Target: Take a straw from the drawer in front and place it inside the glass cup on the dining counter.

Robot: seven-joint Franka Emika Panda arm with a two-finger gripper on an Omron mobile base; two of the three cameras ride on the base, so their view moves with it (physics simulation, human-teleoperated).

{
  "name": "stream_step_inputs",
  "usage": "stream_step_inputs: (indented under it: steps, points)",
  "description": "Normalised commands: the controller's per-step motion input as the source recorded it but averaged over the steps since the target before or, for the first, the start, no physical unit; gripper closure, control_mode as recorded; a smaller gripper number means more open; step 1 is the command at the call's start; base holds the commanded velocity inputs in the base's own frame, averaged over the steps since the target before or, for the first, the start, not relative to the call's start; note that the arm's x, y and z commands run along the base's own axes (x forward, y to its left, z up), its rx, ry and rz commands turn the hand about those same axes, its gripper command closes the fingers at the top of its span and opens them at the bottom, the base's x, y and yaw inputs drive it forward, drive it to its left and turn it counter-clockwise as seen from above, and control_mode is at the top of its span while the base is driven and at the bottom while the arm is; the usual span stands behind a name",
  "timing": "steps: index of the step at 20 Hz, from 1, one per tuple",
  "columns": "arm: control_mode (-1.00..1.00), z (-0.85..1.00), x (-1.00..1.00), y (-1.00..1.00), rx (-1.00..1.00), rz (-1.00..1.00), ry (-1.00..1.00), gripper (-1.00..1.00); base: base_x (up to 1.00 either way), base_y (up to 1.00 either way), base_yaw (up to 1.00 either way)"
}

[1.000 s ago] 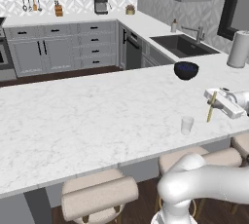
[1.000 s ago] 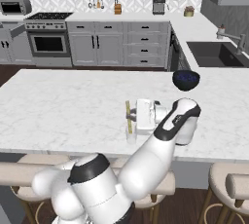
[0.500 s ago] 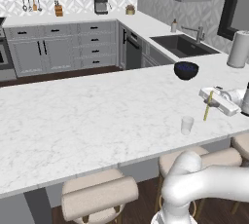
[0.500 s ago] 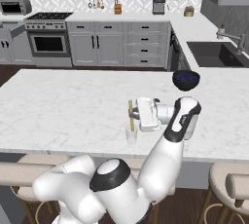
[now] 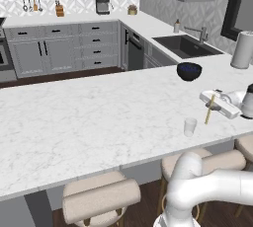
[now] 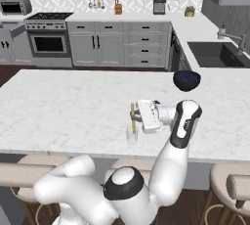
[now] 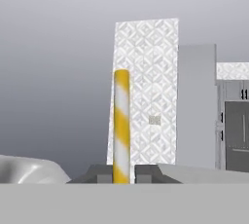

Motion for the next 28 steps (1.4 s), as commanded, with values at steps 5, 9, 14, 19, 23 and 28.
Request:
stream_step_inputs:
  steps: [5, 9, 14, 19, 23, 28]
  points:
    - [-1.0, 0.0, 0.04, 0.0, 0.0, 0.01, 0.0, 1.0, 0.0, 0.0, 0.0]
    - [-1.0, 0.0, 0.07, 0.07, 0.0, 0.0, 0.0, 1.0, 0.0, 0.0, 0.0]
    - [-1.0, -0.01, 0.22, 0.1, 0.0, 0.01, 0.0, 1.0, 0.0, 0.0, 0.0]
    - [-1.0, -0.14, 0.02, 0.0, 0.0, 0.07, 0.0, 1.0, 0.0, 0.0, 0.0]
    - [-1.0, -0.2, 0.03, 0.0, 0.0, 0.1, 0.0, 1.0, 0.0, 0.0, 0.0]
    - [-1.0, -0.02, 0.06, -0.04, 0.0, 0.1, 0.0, 1.0, 0.0, 0.0, 0.0]
